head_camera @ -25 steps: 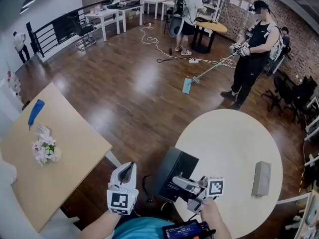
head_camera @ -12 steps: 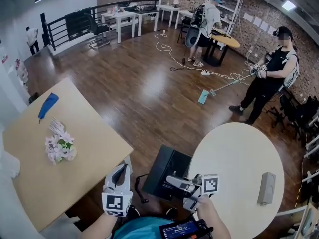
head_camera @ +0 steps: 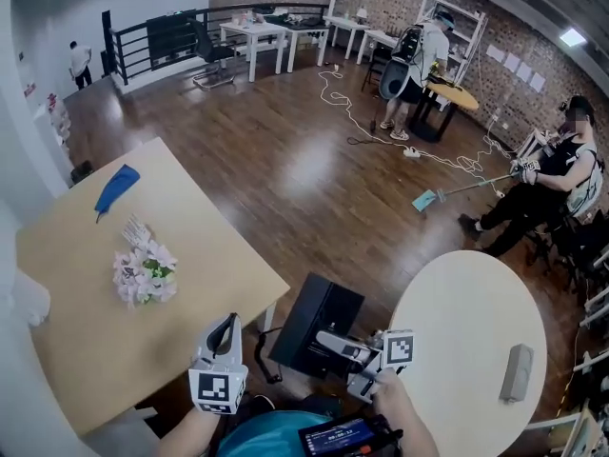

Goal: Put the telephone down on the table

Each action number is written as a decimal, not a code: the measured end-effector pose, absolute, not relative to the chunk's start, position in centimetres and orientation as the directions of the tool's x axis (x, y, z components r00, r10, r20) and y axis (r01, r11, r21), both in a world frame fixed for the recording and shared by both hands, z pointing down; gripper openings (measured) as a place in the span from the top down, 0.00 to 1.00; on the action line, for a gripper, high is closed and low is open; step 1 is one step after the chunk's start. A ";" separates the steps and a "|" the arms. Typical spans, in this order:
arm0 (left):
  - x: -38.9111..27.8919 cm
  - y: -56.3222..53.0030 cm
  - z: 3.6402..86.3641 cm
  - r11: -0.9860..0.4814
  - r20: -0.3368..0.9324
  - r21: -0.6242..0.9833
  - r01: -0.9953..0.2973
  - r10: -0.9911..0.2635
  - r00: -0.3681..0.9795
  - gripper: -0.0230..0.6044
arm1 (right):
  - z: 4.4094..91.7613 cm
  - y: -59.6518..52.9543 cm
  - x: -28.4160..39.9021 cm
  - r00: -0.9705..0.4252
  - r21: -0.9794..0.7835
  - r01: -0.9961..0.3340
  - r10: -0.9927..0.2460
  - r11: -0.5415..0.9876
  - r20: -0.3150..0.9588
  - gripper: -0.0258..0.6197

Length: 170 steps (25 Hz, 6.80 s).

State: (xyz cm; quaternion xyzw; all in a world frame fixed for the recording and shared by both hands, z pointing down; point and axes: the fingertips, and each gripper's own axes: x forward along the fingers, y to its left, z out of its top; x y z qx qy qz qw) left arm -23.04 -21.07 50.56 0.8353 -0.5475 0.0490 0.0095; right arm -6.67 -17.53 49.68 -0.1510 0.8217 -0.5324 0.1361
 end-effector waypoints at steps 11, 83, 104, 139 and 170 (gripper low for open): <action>-30.6 -22.2 50.5 -0.241 0.098 -0.026 -0.970 -0.967 0.237 0.94 | 50.4 -21.8 -13.2 -0.972 -0.911 -0.062 -0.231 0.407 -0.037 0.73; -41.9 -29.5 55.7 0.248 0.284 -0.011 -0.969 -0.928 -0.241 0.94 | 76.0 -40.4 -30.0 -0.821 -0.867 -0.322 0.345 0.380 0.456 0.58; -38.7 -24.7 51.8 -0.043 0.172 -0.001 -0.999 -0.984 0.042 0.94 | 58.1 -35.1 -25.9 -0.687 -0.267 -0.687 -0.485 0.676 0.541 0.97; -23.5 -8.3 49.6 -0.232 0.173 0.040 -0.972 -0.956 0.236 0.94 | 55.4 -8.8 -14.8 -0.648 -0.156 -0.719 -0.570 0.678 0.505 0.97; -25.9 0.2 51.8 -0.296 0.196 0.077 -0.952 -0.932 0.305 0.94 | 54.1 -1.9 -15.3 -0.500 -0.043 -0.844 -0.755 0.535 0.425 0.97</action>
